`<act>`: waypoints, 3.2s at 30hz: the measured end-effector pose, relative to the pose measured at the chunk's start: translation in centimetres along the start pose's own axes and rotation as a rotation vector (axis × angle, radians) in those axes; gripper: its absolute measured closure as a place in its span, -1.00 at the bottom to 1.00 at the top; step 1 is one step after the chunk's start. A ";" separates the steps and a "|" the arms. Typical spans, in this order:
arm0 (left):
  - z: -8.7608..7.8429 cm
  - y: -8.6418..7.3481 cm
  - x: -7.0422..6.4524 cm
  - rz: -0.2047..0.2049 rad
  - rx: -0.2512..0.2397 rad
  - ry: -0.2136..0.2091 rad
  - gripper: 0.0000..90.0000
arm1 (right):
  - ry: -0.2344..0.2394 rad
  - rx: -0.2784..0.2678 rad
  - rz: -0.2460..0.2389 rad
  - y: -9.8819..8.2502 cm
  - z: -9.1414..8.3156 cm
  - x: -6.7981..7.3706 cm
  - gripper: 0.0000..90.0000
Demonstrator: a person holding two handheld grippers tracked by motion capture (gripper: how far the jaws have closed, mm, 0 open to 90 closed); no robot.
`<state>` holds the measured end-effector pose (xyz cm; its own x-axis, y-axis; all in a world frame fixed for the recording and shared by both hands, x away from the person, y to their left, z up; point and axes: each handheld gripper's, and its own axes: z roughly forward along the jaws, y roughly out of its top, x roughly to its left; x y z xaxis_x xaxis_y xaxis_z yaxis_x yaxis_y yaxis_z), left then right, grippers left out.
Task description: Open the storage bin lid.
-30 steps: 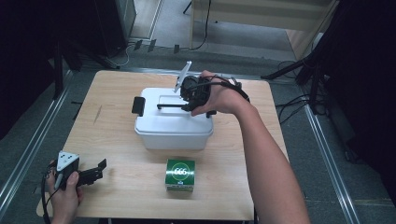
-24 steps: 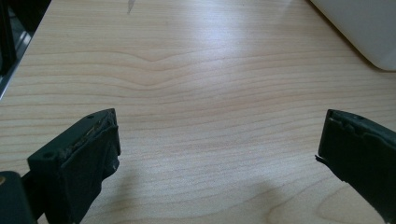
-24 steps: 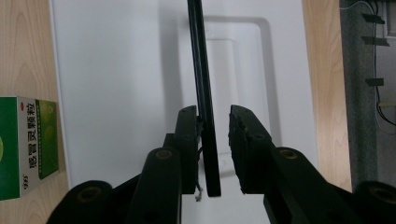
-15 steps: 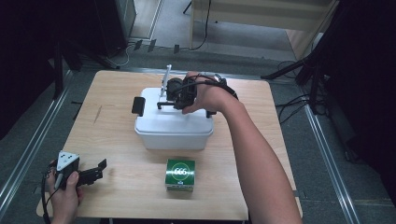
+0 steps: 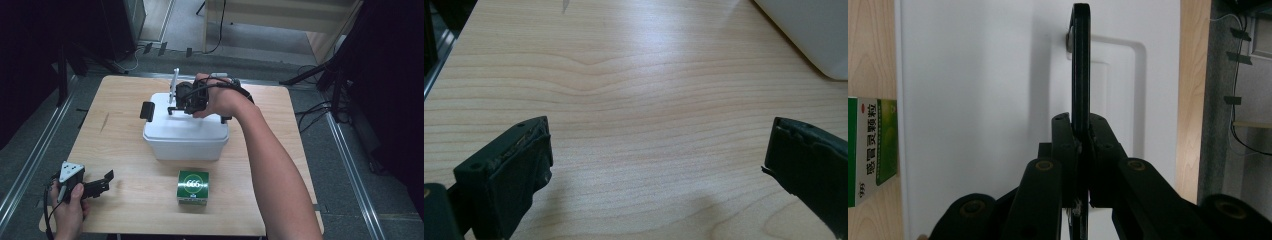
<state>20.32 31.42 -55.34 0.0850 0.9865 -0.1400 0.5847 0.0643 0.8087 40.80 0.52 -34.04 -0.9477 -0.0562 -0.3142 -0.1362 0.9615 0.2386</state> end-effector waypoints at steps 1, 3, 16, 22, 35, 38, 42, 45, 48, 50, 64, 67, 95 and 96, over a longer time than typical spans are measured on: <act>0.0 0.0 0.0 0.000 0.000 0.000 -1.00 | 0.000 0.000 0.000 0.0 0.0 0.0 0.89; 0.0 0.0 0.0 0.001 0.001 0.000 -1.00 | -0.006 -0.001 0.008 0.0 -0.5 -0.1 0.89; 0.0 0.0 0.1 -0.003 0.003 -0.003 -1.00 | -0.047 -0.032 0.006 -0.8 -3.9 -0.6 0.90; 0.0 0.0 0.2 -0.017 0.001 -0.009 -1.00 | -0.066 -0.038 0.021 -1.8 -5.0 -0.7 0.90; 0.0 0.0 0.2 -0.019 0.006 -0.011 -1.00 | -0.115 -0.036 0.063 -6.3 -7.8 -0.4 0.89; 0.0 0.0 0.2 -0.017 0.007 -0.012 -1.00 | -0.135 -0.026 0.063 -7.8 -8.4 -0.1 0.90; 0.1 0.1 0.3 -0.022 0.009 -0.015 -1.00 | -0.146 -0.026 0.086 -9.4 -8.9 0.2 0.90; 0.1 0.0 0.3 -0.024 0.009 -0.016 -1.00 | -0.150 -0.026 0.100 -10.6 -9.1 0.5 0.90; 0.1 0.1 0.3 -0.021 0.009 -0.015 -1.00 | -0.149 -0.024 0.127 -12.0 -9.2 0.8 0.90; 0.1 0.1 0.3 -0.024 0.007 -0.016 -1.00 | -0.150 -0.023 0.137 -12.9 -9.2 0.9 0.90; 0.1 0.0 0.4 -0.029 0.006 -0.024 -1.00 | -0.173 -0.011 0.193 -17.2 -9.7 2.0 0.90; 0.1 0.0 0.4 -0.029 0.006 -0.024 -1.00 | -0.177 -0.007 0.205 -18.1 -9.8 2.3 0.90; 0.0 0.0 0.5 -0.048 0.002 -0.016 -1.00 | -0.170 0.025 0.275 -24.7 -6.8 5.0 0.90; 0.0 0.0 0.5 -0.048 0.003 -0.018 -1.00 | -0.169 0.029 0.273 -25.0 -6.4 5.1 0.90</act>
<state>20.36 31.94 -55.41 0.0714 0.9795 -0.1883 0.5910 0.1106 0.7991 37.49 -25.47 -35.77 -0.8861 0.2481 -0.3914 0.1272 0.9424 0.3094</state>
